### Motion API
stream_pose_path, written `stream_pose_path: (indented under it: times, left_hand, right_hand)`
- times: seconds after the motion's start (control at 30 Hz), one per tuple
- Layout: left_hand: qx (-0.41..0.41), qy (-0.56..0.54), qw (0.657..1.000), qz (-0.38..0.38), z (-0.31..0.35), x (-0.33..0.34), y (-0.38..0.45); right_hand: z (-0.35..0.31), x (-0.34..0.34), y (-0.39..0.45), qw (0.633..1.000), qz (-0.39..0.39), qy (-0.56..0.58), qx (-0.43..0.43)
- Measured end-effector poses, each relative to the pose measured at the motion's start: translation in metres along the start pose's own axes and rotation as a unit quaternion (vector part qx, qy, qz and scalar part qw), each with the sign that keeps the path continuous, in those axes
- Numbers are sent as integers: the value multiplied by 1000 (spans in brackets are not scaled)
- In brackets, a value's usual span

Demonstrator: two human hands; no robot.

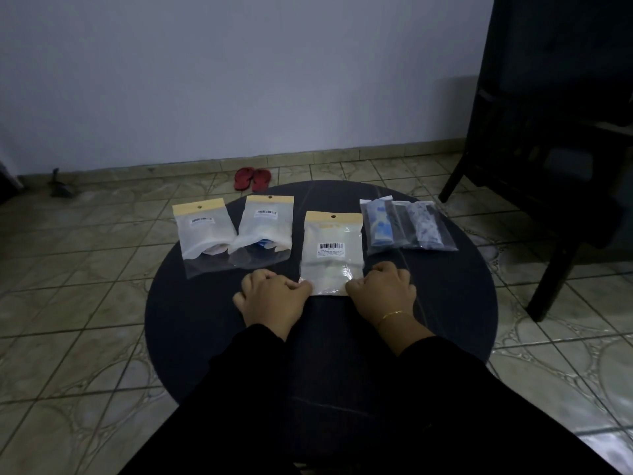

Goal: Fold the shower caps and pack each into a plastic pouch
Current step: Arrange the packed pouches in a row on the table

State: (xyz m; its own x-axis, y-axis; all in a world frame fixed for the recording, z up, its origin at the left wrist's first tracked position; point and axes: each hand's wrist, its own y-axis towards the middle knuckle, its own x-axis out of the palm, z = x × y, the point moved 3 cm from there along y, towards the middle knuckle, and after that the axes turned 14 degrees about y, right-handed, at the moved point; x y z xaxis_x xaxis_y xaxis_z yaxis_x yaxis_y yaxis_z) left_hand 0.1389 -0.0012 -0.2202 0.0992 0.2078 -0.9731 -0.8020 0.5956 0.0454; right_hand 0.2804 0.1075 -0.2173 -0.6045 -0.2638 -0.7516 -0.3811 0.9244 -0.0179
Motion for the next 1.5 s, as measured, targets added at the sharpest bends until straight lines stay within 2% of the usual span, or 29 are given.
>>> stream_pose_path:
  times: [0.1, 0.2, 0.27, 0.33, 0.47, 0.7, 0.83, 0.93, 1.03, 1.1, 1.23, 1.33, 1.43, 1.5]
  left_hand:
    - [23, 38, 996, 77, 7, 5, -7]
    - [118, 40, 979, 161, 14, 7, -10]
    - [197, 62, 967, 150, 18, 8, -8]
    - [218, 91, 963, 130, 20, 9, -5]
    - [153, 76, 980, 98, 14, 11, -5]
    - [39, 36, 996, 65, 9, 8, -4]
    - [-7, -51, 998, 42, 8, 2, -3]
    - [6, -161, 985, 62, 22, -2, -6]
    - [21, -301, 950, 76, 44, -5, -7]
    - [41, -333, 937, 94, 58, -9, -1]
    - [100, -288, 942, 140, 78, -11, 25]
    - [184, -195, 948, 169, 94, -4, 39]
    - [265, -83, 949, 147, 105, 13, 50]
    - [292, -5, 949, 115, 107, 26, 53]
  right_hand:
    - [0, 3, -7, 998, 60, -25, -19]
    - [0, 7, -12, 994, 71, -35, -81]
    - [-2, 11, -13, 988, 27, -69, -135]
    - [-4, 13, -13, 986, -4, -85, -145]
    - [0, 11, -11, 993, 4, -66, -101]
    - [2, 10, -7, 996, 10, -49, -75]
    - [-1, 7, -3, 999, -6, -7, -50]
    - [-5, 7, 1, 998, -19, 2, -55]
    - [-11, 3, 7, 996, -22, 3, -81]
    - [-12, -2, 14, 994, -3, -23, -102]
    - [-4, -14, 33, 985, 32, -93, -145]
    - [9, -19, 46, 983, 45, -118, -132]
    - [18, -19, 53, 983, 43, -129, -119]
    - [21, -18, 54, 983, 48, -130, -122]
